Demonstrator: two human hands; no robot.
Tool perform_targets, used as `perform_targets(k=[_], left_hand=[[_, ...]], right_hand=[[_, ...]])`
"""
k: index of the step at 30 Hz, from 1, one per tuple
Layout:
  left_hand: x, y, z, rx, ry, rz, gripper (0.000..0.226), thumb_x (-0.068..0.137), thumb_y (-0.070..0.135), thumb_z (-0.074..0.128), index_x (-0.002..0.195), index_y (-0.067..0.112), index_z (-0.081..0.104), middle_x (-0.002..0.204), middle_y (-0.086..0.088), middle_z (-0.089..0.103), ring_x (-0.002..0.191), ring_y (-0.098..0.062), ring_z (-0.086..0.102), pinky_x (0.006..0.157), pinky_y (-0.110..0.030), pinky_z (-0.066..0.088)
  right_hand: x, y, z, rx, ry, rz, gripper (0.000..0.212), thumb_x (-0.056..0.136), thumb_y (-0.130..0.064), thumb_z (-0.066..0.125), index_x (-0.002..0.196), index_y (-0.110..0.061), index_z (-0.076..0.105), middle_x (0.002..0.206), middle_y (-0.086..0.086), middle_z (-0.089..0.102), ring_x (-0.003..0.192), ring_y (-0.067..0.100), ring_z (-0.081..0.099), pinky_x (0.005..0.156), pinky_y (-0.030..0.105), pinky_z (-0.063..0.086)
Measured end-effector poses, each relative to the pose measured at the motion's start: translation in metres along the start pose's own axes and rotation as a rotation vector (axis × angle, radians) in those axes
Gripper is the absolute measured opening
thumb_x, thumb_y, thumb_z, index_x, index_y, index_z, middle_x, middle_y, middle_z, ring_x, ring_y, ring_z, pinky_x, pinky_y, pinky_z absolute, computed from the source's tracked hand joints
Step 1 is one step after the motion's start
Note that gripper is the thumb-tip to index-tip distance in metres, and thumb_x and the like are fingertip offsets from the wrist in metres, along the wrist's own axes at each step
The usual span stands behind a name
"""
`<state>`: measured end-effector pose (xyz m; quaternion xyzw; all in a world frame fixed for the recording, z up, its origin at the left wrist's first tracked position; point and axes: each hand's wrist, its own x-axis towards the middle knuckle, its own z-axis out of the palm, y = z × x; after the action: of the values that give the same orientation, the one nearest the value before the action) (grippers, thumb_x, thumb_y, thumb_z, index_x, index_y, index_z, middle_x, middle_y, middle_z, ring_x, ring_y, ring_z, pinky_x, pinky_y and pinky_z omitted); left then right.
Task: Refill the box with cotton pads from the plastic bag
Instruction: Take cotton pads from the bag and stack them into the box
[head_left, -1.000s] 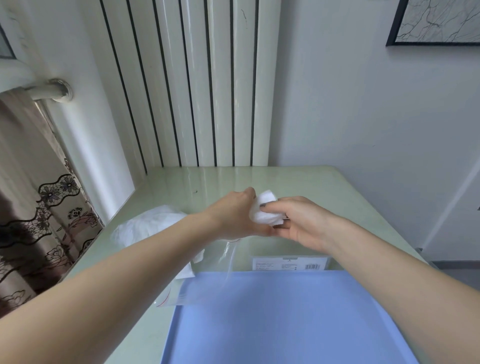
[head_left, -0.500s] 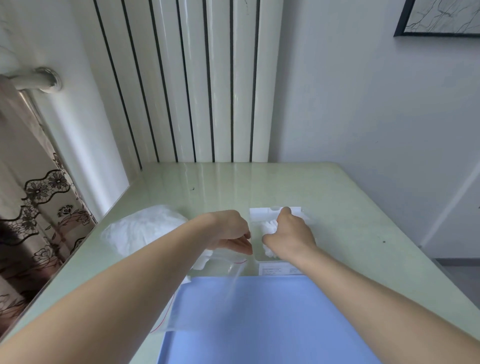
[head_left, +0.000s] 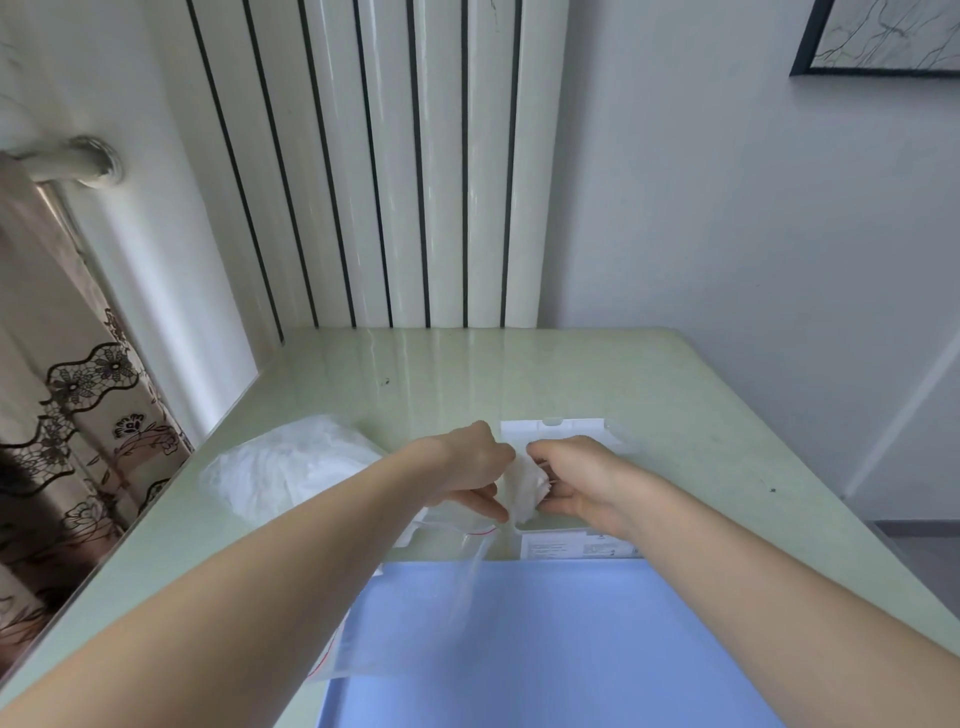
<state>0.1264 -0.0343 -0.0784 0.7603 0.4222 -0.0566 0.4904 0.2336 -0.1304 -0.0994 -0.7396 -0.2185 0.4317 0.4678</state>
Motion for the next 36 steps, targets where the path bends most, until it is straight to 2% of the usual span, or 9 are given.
perform_targets(k=[5, 7, 10, 16, 21, 25, 29, 32, 36], left_hand=[[0.008, 0.003, 0.007, 0.110, 0.049, 0.078, 0.026, 0.097, 0.031, 0.048, 0.109, 0.007, 0.051, 0.091, -0.007, 0.063, 0.086, -0.028, 0.076, 0.082, -0.040, 0.061], [0.009, 0.004, 0.008, 0.144, 0.036, 0.096, 0.031, 0.093, 0.039, 0.056, 0.102, 0.010, 0.052, 0.095, -0.003, 0.064, 0.084, -0.024, 0.076, 0.079, -0.037, 0.062], [0.010, 0.005, 0.008, 0.214, 0.032, 0.115, 0.017, 0.092, 0.027, 0.059, 0.094, 0.013, 0.050, 0.095, -0.005, 0.066, 0.083, -0.025, 0.076, 0.082, -0.038, 0.062], [0.014, 0.003, 0.007, 0.267, 0.042, 0.102, 0.011, 0.092, 0.022, 0.057, 0.090, 0.017, 0.048, 0.086, -0.006, 0.072, 0.080, -0.024, 0.077, 0.090, -0.035, 0.058], [0.015, 0.003, 0.003, 0.237, 0.043, 0.051, 0.025, 0.092, 0.032, 0.054, 0.095, 0.008, 0.059, 0.091, -0.008, 0.075, 0.073, -0.022, 0.077, 0.092, -0.035, 0.057], [0.015, 0.003, 0.006, 0.247, 0.058, 0.051, 0.016, 0.093, 0.019, 0.050, 0.094, 0.007, 0.061, 0.092, -0.012, 0.077, 0.081, -0.025, 0.077, 0.091, -0.038, 0.058], [0.015, 0.004, 0.008, 0.306, 0.094, 0.058, 0.015, 0.093, 0.021, 0.050, 0.095, 0.010, 0.059, 0.090, -0.012, 0.078, 0.085, -0.024, 0.076, 0.094, -0.037, 0.056], [0.009, 0.006, -0.003, 0.249, 0.102, 0.048, 0.029, 0.096, 0.028, 0.048, 0.099, 0.003, 0.062, 0.094, -0.011, 0.077, 0.084, -0.025, 0.076, 0.094, -0.038, 0.056], [-0.019, 0.015, -0.031, 0.166, 0.207, 0.148, 0.033, 0.102, 0.027, 0.043, 0.101, -0.001, 0.061, 0.093, -0.008, 0.074, 0.086, -0.027, 0.076, 0.091, -0.038, 0.057]], right_hand=[[-0.002, -0.005, -0.004, 0.149, -0.023, 0.093, 0.046, 0.106, -0.030, 0.032, 0.126, 0.003, 0.056, 0.119, 0.023, 0.067, 0.108, 0.034, 0.066, 0.084, 0.037, 0.054], [-0.005, -0.009, -0.005, 0.193, -0.048, 0.108, 0.052, 0.106, -0.036, 0.032, 0.132, 0.005, 0.050, 0.120, 0.023, 0.065, 0.108, 0.032, 0.065, 0.096, 0.039, 0.050], [-0.004, -0.011, -0.007, 0.216, -0.057, 0.124, 0.061, 0.105, -0.039, 0.033, 0.141, 0.010, 0.039, 0.125, 0.025, 0.061, 0.115, 0.034, 0.061, 0.108, 0.044, 0.044], [-0.007, -0.012, -0.001, 0.223, -0.129, 0.172, 0.048, 0.105, -0.042, 0.028, 0.120, -0.003, 0.051, 0.106, 0.015, 0.066, 0.093, 0.026, 0.065, 0.074, 0.033, 0.051], [-0.003, -0.012, -0.006, 0.240, -0.093, 0.162, 0.062, 0.104, -0.044, 0.030, 0.134, 0.008, 0.047, 0.122, 0.022, 0.065, 0.111, 0.032, 0.064, 0.097, 0.039, 0.049], [-0.005, -0.011, 0.002, 0.320, -0.085, 0.174, 0.053, 0.104, -0.041, 0.031, 0.121, 0.003, 0.053, 0.118, 0.023, 0.066, 0.109, 0.033, 0.066, 0.091, 0.038, 0.054], [-0.009, -0.015, 0.015, 0.315, -0.077, 0.172, 0.047, 0.103, -0.038, 0.032, 0.112, 0.001, 0.057, 0.090, 0.013, 0.066, 0.077, 0.026, 0.066, 0.069, 0.032, 0.055], [-0.011, -0.017, 0.008, 0.294, -0.038, 0.159, 0.039, 0.101, -0.038, 0.033, 0.110, -0.005, 0.053, 0.116, 0.020, 0.066, 0.103, 0.028, 0.067, 0.098, 0.039, 0.053], [-0.029, -0.017, 0.003, 0.004, 0.082, 0.022, 0.024, 0.101, -0.032, 0.041, 0.106, -0.011, 0.052, 0.088, 0.005, 0.055, 0.101, 0.027, 0.062, 0.096, 0.033, 0.047]])
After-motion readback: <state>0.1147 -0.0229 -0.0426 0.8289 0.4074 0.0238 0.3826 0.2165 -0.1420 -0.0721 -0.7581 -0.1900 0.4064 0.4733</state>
